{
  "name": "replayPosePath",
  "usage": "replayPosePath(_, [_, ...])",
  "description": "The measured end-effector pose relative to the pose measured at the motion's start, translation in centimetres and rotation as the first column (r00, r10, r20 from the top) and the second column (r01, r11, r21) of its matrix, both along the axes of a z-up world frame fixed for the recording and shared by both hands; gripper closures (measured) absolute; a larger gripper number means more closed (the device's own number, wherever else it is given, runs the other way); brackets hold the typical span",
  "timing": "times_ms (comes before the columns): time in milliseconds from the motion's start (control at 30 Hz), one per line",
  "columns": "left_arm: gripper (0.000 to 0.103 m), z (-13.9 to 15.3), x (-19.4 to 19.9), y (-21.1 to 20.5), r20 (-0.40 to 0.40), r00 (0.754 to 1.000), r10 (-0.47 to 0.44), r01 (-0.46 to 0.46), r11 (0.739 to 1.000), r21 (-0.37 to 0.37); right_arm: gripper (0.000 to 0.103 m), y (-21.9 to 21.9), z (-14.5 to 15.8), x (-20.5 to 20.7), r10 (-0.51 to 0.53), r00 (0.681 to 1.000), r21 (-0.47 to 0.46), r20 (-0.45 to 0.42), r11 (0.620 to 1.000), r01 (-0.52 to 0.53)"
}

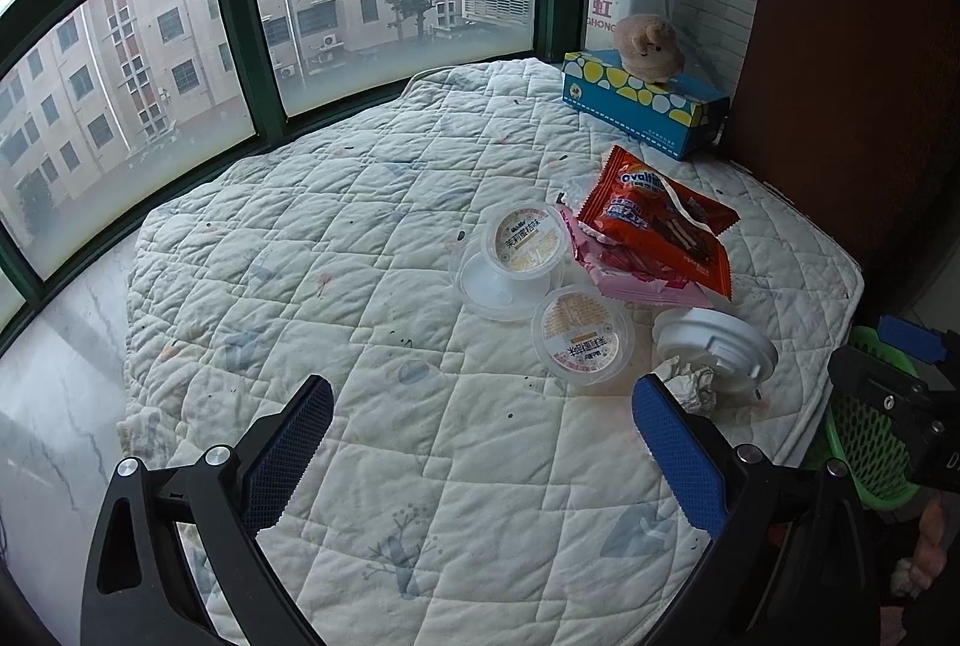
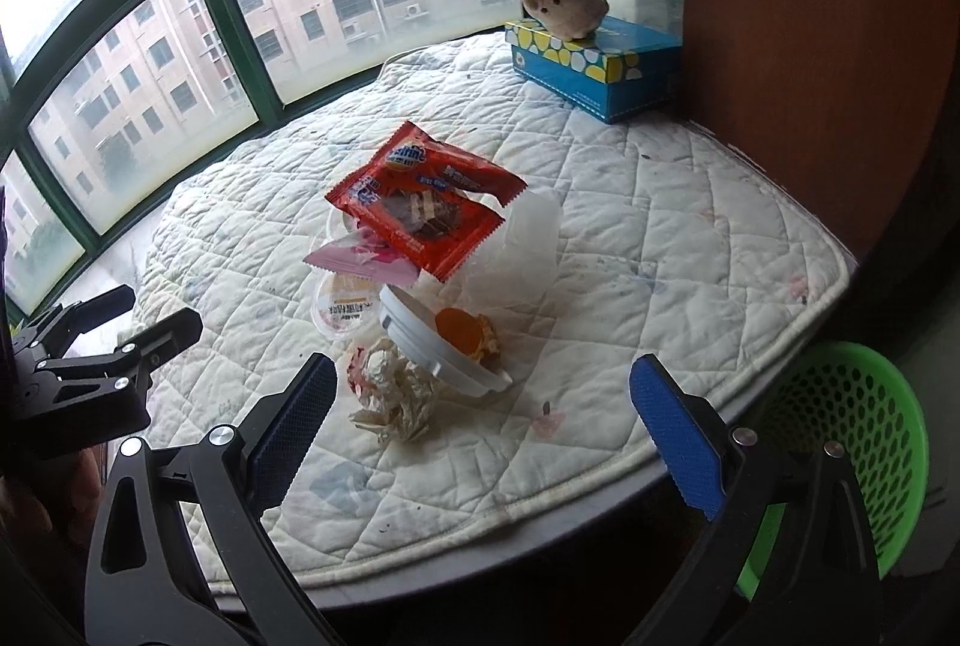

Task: Collect trash
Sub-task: 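Reach the right tool to the red Ovaltine wrapper and close on it, then carry red wrapper to basket with right tool while left tool grasps foam block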

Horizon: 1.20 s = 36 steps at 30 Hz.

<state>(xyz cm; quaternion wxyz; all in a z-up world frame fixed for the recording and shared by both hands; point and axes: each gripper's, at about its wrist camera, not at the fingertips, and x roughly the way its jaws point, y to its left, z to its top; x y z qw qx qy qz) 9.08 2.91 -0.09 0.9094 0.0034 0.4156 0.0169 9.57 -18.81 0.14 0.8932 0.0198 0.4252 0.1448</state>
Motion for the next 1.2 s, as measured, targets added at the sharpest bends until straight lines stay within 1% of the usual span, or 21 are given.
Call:
replayPosePath(167, [0.006, -0.2, 0.5, 1.0, -0.013, 1.0, 0.016, -0.016, 1.0, -0.009, 0.006, 1.7, 0.5, 3.5, 0.12, 0.993, -0.023, -0.001, 0.993, -0.12])
replayPosePath(300, [0.006, -0.4, 0.8, 1.8, -0.018, 0.999, 0.033, -0.033, 0.999, -0.008, 0.006, 3.2, 0.6, 6.3, 0.21, 0.978, -0.051, -0.003, 0.976, -0.21])
replayPosePath(433, [0.006, -0.9, 1.3, 2.9, -0.034, 0.998, 0.053, -0.053, 0.998, -0.024, 0.006, 4.3, 0.2, 8.9, 0.284, 0.958, -0.051, -0.033, 0.957, -0.285])
replayPosePath(733, [0.006, -2.2, 2.6, 4.5, -0.069, 0.994, 0.084, -0.087, 0.996, -0.035, 0.004, 7.0, -1.6, 12.8, 0.408, 0.91, -0.128, -0.068, 0.901, -0.414])
replayPosePath(833, [0.006, -2.6, 3.0, 4.9, -0.08, 0.992, 0.094, -0.097, 0.995, -0.038, 0.004, 8.0, -2.3, 13.4, 0.468, 0.879, -0.146, -0.09, 0.867, -0.477])
replayPosePath(900, [0.006, -2.7, 3.1, 5.2, -0.084, 0.992, 0.099, -0.102, 0.994, -0.04, 0.005, 8.6, -2.7, 13.7, 0.486, 0.869, -0.167, -0.094, 0.853, -0.495])
replayPosePath(967, [0.006, -2.9, 3.3, 5.3, -0.086, 0.991, 0.099, -0.103, 0.994, -0.042, 0.005, 8.9, -3.1, 14.0, 0.487, 0.868, -0.178, -0.099, 0.849, -0.497])
replayPosePath(1067, [0.006, -3.0, 3.6, 5.5, -0.091, 0.991, 0.096, -0.101, 0.993, -0.053, 0.013, 8.8, -3.5, 14.5, 0.48, 0.871, -0.161, -0.107, 0.856, -0.491])
replayPosePath(1100, [0.006, -3.0, 3.8, 5.6, -0.091, 0.991, 0.095, -0.1, 0.993, -0.059, 0.021, 8.6, -3.6, 14.6, 0.476, 0.872, -0.152, -0.114, 0.859, -0.488])
replayPosePath(1133, [0.006, -3.0, 4.0, 5.7, -0.091, 0.991, 0.095, -0.1, 0.993, -0.061, 0.027, 8.5, -3.7, 14.7, 0.477, 0.87, -0.133, -0.123, 0.861, -0.491])
replayPosePath(1200, [0.006, -2.8, 4.3, 5.6, -0.087, 0.992, 0.093, -0.099, 0.993, -0.069, 0.033, 8.1, -3.7, 14.5, 0.466, 0.876, -0.123, -0.126, 0.869, -0.48])
